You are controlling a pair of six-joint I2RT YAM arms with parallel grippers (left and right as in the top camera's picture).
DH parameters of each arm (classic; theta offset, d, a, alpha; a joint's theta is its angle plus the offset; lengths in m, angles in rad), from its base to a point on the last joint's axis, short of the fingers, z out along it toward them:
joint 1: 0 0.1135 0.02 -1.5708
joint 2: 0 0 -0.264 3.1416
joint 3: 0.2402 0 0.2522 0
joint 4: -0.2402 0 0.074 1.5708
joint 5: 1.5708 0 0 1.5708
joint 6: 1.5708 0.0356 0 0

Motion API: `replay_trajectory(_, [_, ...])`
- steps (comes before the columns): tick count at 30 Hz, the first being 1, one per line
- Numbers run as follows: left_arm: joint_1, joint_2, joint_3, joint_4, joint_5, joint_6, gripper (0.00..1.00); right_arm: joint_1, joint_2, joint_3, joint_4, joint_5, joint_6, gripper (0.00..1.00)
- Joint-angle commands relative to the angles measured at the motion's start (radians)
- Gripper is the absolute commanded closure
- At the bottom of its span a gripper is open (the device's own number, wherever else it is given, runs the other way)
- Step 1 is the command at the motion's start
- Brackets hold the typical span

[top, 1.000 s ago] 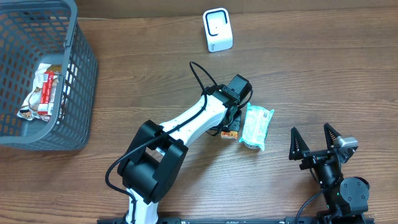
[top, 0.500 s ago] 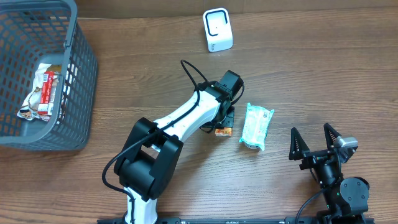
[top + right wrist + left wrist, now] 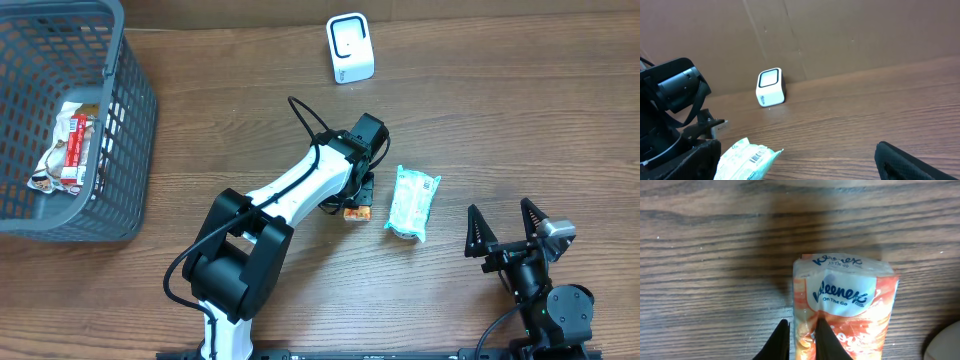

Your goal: Scan the item barcode

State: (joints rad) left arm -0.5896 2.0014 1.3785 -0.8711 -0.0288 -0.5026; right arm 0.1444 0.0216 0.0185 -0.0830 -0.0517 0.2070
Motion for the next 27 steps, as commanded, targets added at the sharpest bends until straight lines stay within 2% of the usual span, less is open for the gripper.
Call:
replay_trajectory(1, [0.030,0.026,-0.020,-0.017,-0.006,-0.010,0.89,-0.005,-0.002,-0.010,0.002,0.006,0.003,0.00])
replay_trajectory(4, [0.054,0.026,-0.020,-0.021,0.005,-0.010,0.90,-0.005,-0.002,-0.010,0.002,0.006,0.003,0.00])
replay_trajectory(6, [0.067,0.026,-0.020,-0.026,0.003,-0.010,0.96,-0.005,-0.002,-0.010,0.002,0.006,0.003,0.00])
replay_trajectory(23, [0.167,0.026,-0.050,-0.022,0.006,0.018,0.96,-0.005,-0.002,-0.010,0.002,0.006,0.003,0.00])
replay_trajectory(27, [0.198,0.026,-0.074,0.013,0.068,0.066,0.96,-0.005,-0.002,-0.010,0.002,0.006,0.003,0.00])
